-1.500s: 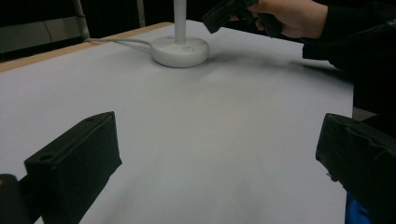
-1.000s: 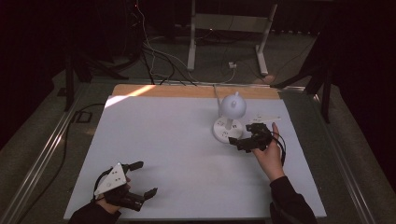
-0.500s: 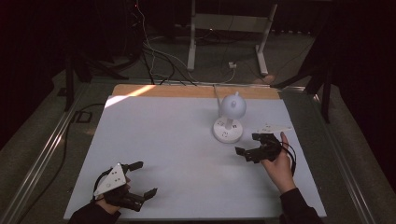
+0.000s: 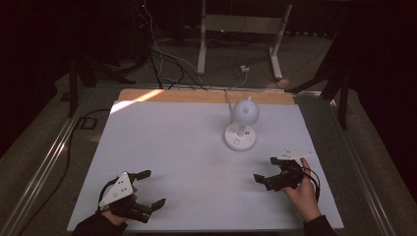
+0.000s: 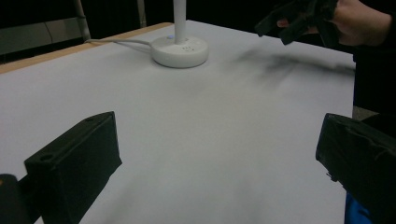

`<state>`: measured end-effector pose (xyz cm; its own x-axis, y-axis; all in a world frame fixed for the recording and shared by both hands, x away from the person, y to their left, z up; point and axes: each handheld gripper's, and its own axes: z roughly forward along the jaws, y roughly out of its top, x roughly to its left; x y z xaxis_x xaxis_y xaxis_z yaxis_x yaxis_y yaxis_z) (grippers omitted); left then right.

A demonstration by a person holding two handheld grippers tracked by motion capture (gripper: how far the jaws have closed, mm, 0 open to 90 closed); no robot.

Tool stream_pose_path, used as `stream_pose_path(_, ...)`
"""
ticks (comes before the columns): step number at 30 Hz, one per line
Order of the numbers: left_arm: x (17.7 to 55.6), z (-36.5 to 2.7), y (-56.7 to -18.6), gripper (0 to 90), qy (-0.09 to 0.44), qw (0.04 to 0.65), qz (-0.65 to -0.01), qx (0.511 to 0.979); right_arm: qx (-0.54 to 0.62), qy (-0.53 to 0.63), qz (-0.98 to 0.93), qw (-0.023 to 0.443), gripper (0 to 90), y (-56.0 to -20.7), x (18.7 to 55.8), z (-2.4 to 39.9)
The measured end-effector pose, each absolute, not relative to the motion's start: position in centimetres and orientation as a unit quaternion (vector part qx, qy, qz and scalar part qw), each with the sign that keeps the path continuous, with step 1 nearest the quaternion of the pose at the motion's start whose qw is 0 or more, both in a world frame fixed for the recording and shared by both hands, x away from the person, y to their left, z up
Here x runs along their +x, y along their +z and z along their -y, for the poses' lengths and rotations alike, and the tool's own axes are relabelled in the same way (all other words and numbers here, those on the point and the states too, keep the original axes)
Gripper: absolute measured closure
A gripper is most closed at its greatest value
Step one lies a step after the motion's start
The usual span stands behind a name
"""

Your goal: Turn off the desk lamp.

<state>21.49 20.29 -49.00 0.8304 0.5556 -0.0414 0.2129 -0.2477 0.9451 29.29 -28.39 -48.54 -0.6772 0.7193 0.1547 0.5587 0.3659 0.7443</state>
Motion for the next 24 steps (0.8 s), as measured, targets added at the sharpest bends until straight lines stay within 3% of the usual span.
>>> stream_pose_path(13,21.5,-20.3,-49.0,0.4,0.153,0.560,-0.248,0.775,0.369,0.414,-0.825,0.103,0.0,-51.0,26.4,30.8)
stream_pose_path(24,21.6,-20.2,-49.1,0.4,0.151,0.560,-0.248,0.776,0.376,0.412,-0.823,0.107,0.0,-51.5,26.3,31.5)
